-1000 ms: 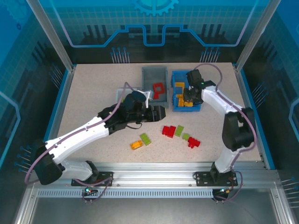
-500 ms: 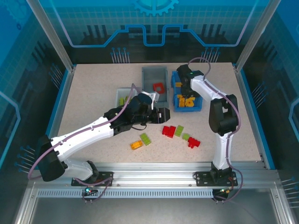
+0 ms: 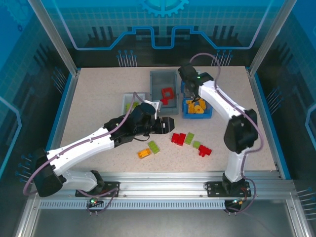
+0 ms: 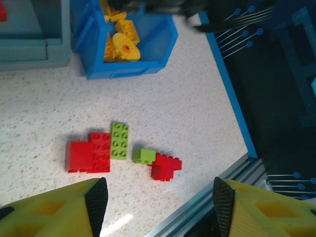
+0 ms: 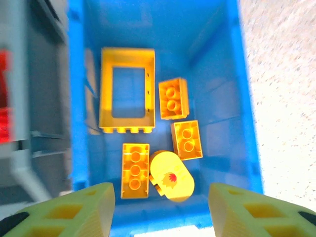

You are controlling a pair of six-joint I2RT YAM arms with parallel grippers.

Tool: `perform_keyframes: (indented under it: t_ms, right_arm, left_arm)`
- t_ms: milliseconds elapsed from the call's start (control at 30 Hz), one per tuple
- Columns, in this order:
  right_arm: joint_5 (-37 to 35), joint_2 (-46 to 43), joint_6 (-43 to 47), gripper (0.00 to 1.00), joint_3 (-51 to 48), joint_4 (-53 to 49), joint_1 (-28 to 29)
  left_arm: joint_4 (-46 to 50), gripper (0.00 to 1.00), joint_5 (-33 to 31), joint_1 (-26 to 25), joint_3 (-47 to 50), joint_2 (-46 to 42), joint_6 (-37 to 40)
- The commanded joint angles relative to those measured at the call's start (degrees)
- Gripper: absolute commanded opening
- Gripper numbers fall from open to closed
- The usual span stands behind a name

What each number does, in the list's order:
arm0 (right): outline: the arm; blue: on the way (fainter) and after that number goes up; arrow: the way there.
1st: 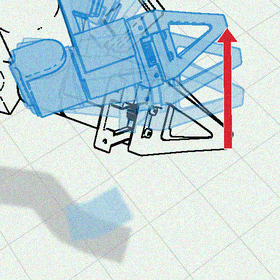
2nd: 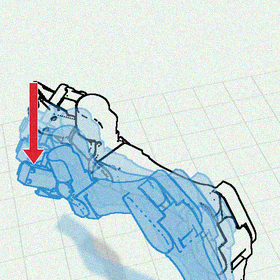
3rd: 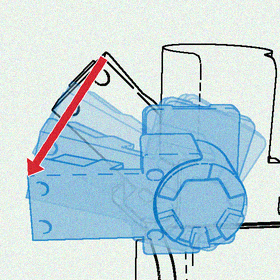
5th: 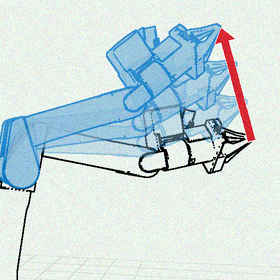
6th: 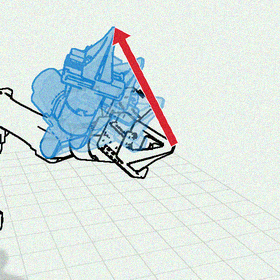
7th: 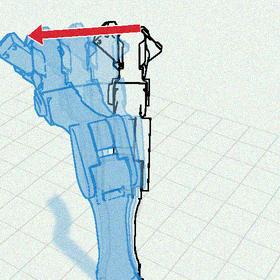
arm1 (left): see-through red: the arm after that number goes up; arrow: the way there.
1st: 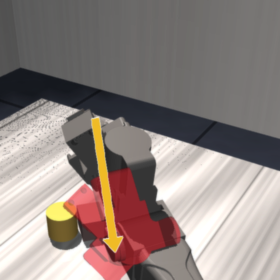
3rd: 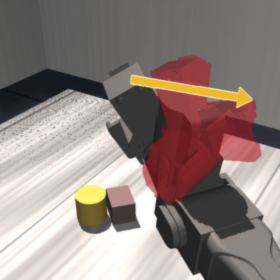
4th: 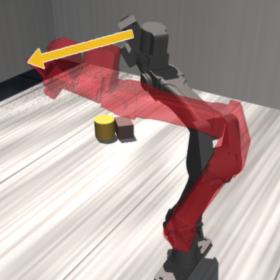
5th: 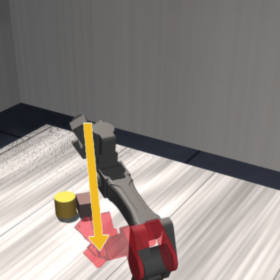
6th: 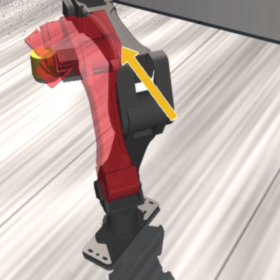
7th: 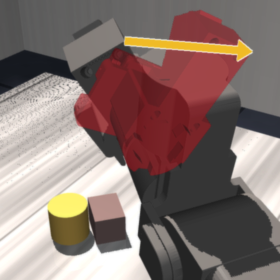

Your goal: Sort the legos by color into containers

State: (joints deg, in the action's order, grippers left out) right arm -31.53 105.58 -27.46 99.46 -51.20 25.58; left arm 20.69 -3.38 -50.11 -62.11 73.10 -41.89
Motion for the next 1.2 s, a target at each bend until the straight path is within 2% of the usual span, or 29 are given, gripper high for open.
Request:
perform_keyframes:
  t_ms: [0,200,300,367,467,567,700,933,1167]
  right_arm:
    - [-0.04,-10.53,-1.28,0.52,-4.70,2.08,0.69]
    - [10.07,-31.50,4.13,0.51,-23.80,11.96,3.96]
    - [17.67,-39.79,4.13,0.53,-31.90,11.33,6.50]
    - [19.86,-44.60,2.21,0.55,-37.09,10.33,10.47]
    - [25.68,-50.07,0.22,0.61,-44.18,12.75,17.42]
    - [29.41,-52.80,-2.66,0.64,-50.60,16.95,23.33]
    - [27.91,-54.01,-5.69,0.67,-54.18,19.72,28.84]
    - [25.65,-52.26,-6.38,0.67,-52.86,19.38,30.94]
    - [25.30,-51.05,-7.73,0.67,-53.46,20.93,31.61]
  left_arm:
    - [3.95,0.62,-2.16,-0.25,1.82,-1.86,0.56]
    - [7.31,0.62,-2.36,-1.11,6.13,-3.38,1.41]
    - [12.95,0.63,-4.59,-1.97,7.33,-2.50,1.77]
    - [16.74,0.64,-5.39,-1.98,7.88,-0.50,-0.40]
    - [17.33,0.67,-5.56,-2.01,9.52,1.84,-4.76]
    - [18.97,0.69,-7.69,-1.16,8.48,5.18,-8.97]
    - [17.58,0.71,-6.12,1.04,6.93,10.81,-12.08]
    - [13.41,0.72,-4.34,3.50,5.85,17.17,-15.38]
    - [10.87,0.71,-4.06,3.61,4.39,22.25,-15.80]
